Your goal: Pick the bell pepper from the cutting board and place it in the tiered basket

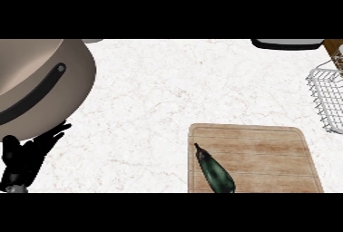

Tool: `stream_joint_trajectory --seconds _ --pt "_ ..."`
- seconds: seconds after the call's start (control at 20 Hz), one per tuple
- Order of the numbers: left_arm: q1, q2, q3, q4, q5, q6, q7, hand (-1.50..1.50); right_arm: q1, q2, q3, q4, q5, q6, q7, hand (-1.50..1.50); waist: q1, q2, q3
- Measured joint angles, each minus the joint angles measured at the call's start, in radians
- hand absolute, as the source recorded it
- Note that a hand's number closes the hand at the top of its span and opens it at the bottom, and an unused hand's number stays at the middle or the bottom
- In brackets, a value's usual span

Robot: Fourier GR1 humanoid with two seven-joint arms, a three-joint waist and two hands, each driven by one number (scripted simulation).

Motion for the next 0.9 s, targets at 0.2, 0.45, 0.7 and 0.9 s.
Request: stream_joint_trajectory --seconds 0.2,0.45,0.7,0.9 --pt "0.002 -0.01 -0.001 0.005 -0.014 0.011 -0.021 0.0 -0.059 -0.035 0.024 0.134 0.041 -0.051 -0.082 1.5 0.001 -0.002 0.002" --pt "-0.003 -0.009 0.002 0.011 -0.02 0.01 -0.011 0.0 -0.12 -0.063 0.057 0.262 0.092 -0.046 -0.126 1.5 0.001 -0.003 0.002" --pt "0.0 -0.02 -0.005 -0.011 -0.023 0.016 0.008 0.0 -0.133 -0.077 0.061 0.402 0.121 0.049 -0.073 -1.5 0.003 -0.001 0.002" --pt "0.0 -0.023 -0.003 -0.004 -0.025 0.015 -0.016 0.0 -0.152 -0.084 0.065 0.495 0.154 0.105 0.012 -1.5 0.006 0.001 0.002"
